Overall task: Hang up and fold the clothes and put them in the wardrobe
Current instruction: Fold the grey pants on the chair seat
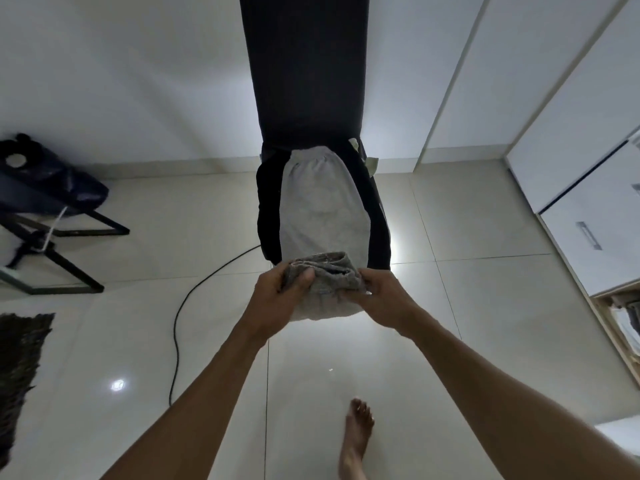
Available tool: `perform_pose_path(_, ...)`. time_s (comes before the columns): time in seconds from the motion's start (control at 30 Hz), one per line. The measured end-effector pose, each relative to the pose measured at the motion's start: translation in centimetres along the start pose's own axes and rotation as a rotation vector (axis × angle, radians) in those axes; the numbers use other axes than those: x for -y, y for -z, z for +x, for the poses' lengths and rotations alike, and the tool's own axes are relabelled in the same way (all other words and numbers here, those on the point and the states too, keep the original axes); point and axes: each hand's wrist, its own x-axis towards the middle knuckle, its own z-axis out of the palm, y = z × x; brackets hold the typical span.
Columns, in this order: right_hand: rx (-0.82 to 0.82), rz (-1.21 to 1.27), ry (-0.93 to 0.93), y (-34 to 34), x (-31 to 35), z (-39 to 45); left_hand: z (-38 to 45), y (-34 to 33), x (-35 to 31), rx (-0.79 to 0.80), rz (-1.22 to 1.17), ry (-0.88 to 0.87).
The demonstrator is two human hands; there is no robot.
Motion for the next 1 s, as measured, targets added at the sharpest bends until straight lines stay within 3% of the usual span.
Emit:
perform_pose_path(0.23, -0.005, 0.289, -0.077, 3.5, 1.2, 10.4, 11.0, 2.0, 0.7, 0.001, 0.069, 0.098)
perform_pose_path(0.57, -0.074, 0.100, -0.042, 8.3, 4.3, 27.8, 28.9, 1.5, -1.9, -0.230, 0.075, 0.092)
perform_pose_path(1.0, -0.066, 0.023, -0.225, 7.7, 0.3, 47.8, 47.4, 4.4, 4.1, -0.291, 0.267, 0.245)
